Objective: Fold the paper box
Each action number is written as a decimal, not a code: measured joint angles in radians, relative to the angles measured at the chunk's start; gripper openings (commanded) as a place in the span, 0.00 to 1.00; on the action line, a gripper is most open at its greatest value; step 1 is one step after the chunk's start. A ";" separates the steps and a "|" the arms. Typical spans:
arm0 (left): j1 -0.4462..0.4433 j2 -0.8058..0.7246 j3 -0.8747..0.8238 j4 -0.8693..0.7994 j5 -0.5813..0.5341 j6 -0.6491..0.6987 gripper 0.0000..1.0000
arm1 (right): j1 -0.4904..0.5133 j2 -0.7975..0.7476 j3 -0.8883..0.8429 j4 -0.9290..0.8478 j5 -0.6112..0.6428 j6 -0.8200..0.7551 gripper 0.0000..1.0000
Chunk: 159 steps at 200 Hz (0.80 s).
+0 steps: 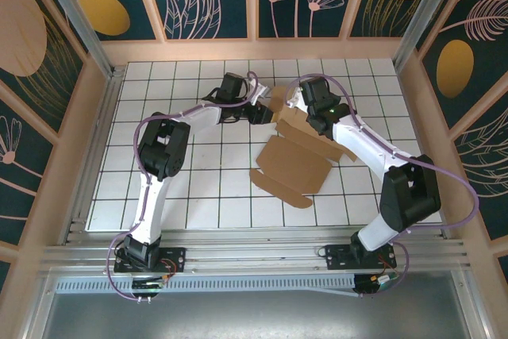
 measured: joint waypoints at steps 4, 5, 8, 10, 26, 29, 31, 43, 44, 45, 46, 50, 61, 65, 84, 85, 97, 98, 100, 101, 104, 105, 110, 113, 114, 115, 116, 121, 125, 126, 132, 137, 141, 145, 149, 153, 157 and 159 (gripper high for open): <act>-0.002 0.000 0.000 0.000 -0.003 -0.006 0.18 | 0.000 0.000 0.000 0.000 0.001 0.000 0.00; -0.002 0.000 0.000 0.000 -0.003 -0.005 0.17 | 0.000 0.000 0.000 0.000 0.001 0.000 0.00; -0.003 0.000 0.000 0.000 -0.006 -0.008 0.16 | 0.000 0.000 0.000 0.000 0.003 0.000 0.00; -0.003 0.000 0.000 0.000 -0.008 -0.011 0.16 | 0.000 0.000 0.000 0.000 0.005 0.001 0.00; -0.010 0.000 0.000 0.001 -0.024 -0.025 0.14 | 0.001 0.000 0.000 0.004 0.025 0.002 0.00; -0.012 0.000 0.000 0.001 -0.029 -0.032 0.14 | 0.002 0.000 0.000 0.007 0.029 0.002 0.00; -0.013 0.000 0.000 0.001 -0.031 -0.033 0.13 | 0.002 0.000 0.000 0.008 0.031 0.002 0.00; -0.024 0.000 0.000 0.001 -0.047 -0.053 0.12 | 0.005 0.002 0.000 0.021 0.051 0.002 0.00; -0.026 0.000 0.000 0.002 -0.049 -0.055 0.12 | 0.005 0.003 0.000 0.023 0.054 0.002 0.00; -0.026 0.000 0.000 0.002 -0.050 -0.056 0.12 | 0.005 0.003 0.000 0.023 0.055 0.002 0.00; -0.027 0.000 0.000 0.002 -0.051 -0.056 0.12 | 0.006 0.004 0.000 0.024 0.057 0.002 0.00; -0.032 0.000 -0.002 0.006 -0.055 -0.068 0.12 | 0.006 0.005 0.000 0.030 0.066 0.002 0.00; -0.043 -0.001 -0.010 0.025 -0.064 -0.097 0.11 | 0.007 0.010 0.000 0.039 0.088 0.002 0.00; -0.047 -0.001 -0.015 0.032 -0.068 -0.109 0.11 | 0.007 0.012 0.000 0.042 0.093 0.002 0.00; -0.063 -0.006 -0.047 0.072 -0.082 -0.168 0.09 | 0.008 0.026 0.000 0.053 0.119 0.003 0.00; -0.063 -0.006 -0.048 0.074 -0.082 -0.169 0.09 | 0.008 0.026 0.000 0.054 0.121 0.003 0.00; -0.070 -0.013 -0.071 0.098 -0.091 -0.208 0.07 | 0.013 0.035 0.000 0.063 0.136 0.008 0.00; -0.071 -0.014 -0.072 0.099 -0.092 -0.209 0.07 | 0.014 0.036 0.000 0.065 0.137 0.009 0.00; -0.072 -0.016 -0.076 0.102 -0.093 -0.216 0.07 | 0.014 0.037 0.000 0.068 0.140 0.010 0.00; -0.072 -0.017 -0.078 0.103 -0.095 -0.219 0.06 | 0.015 0.038 -0.001 0.069 0.141 0.011 0.00; -0.074 -0.020 -0.084 0.108 -0.099 -0.227 0.06 | 0.016 0.039 -0.003 0.078 0.146 0.011 0.00; -0.074 -0.021 -0.085 0.109 -0.100 -0.228 0.06 | 0.017 0.039 -0.004 0.080 0.148 0.011 0.00; -0.077 -0.029 -0.095 0.118 -0.111 -0.242 0.06 | 0.021 0.039 -0.011 0.101 0.159 0.013 0.00; -0.079 -0.034 -0.102 0.125 -0.117 -0.248 0.05 | 0.023 0.039 -0.015 0.113 0.163 0.014 0.00; -0.079 -0.035 -0.104 0.127 -0.119 -0.250 0.05 | 0.023 0.039 -0.016 0.116 0.165 0.014 0.00; -0.079 -0.037 -0.106 0.129 -0.121 -0.253 0.05 | 0.023 0.039 -0.018 0.119 0.167 0.013 0.00; -0.080 -0.041 -0.110 0.132 -0.125 -0.257 0.05 | 0.024 0.039 -0.020 0.123 0.169 0.014 0.00; -0.082 -0.053 -0.124 0.143 -0.138 -0.266 0.05 | 0.028 0.039 -0.031 0.151 0.179 0.014 0.00; -0.083 -0.065 -0.138 0.154 -0.151 -0.273 0.04 | 0.032 0.039 -0.042 0.175 0.186 0.013 0.00; -0.084 -0.068 -0.141 0.157 -0.154 -0.274 0.04 | 0.033 0.039 -0.044 0.180 0.187 0.012 0.00; -0.086 -0.086 -0.160 0.168 -0.174 -0.282 0.04 | 0.039 0.039 -0.066 0.223 0.196 0.006 0.00; -0.088 -0.104 -0.179 0.182 -0.196 -0.285 0.04 | 0.043 0.039 -0.086 0.258 0.205 -0.001 0.00; -0.089 -0.115 -0.193 0.192 -0.210 -0.288 0.04 | 0.048 0.039 -0.101 0.283 0.211 -0.003 0.00; -0.089 -0.126 -0.206 0.202 -0.225 -0.289 0.04 | 0.055 0.039 -0.120 0.316 0.217 -0.010 0.00; -0.089 -0.137 -0.217 0.209 -0.241 -0.288 0.04 | 0.060 0.039 -0.136 0.341 0.222 -0.018 0.00; -0.090 -0.145 -0.226 0.216 -0.254 -0.288 0.05 | 0.067 0.037 -0.155 0.374 0.230 -0.025 0.00; -0.090 -0.150 -0.234 0.220 -0.270 -0.288 0.04 | 0.072 0.037 -0.171 0.401 0.238 -0.035 0.00; -0.090 -0.153 -0.238 0.225 -0.278 -0.288 0.05 | 0.076 0.036 -0.180 0.416 0.240 -0.036 0.00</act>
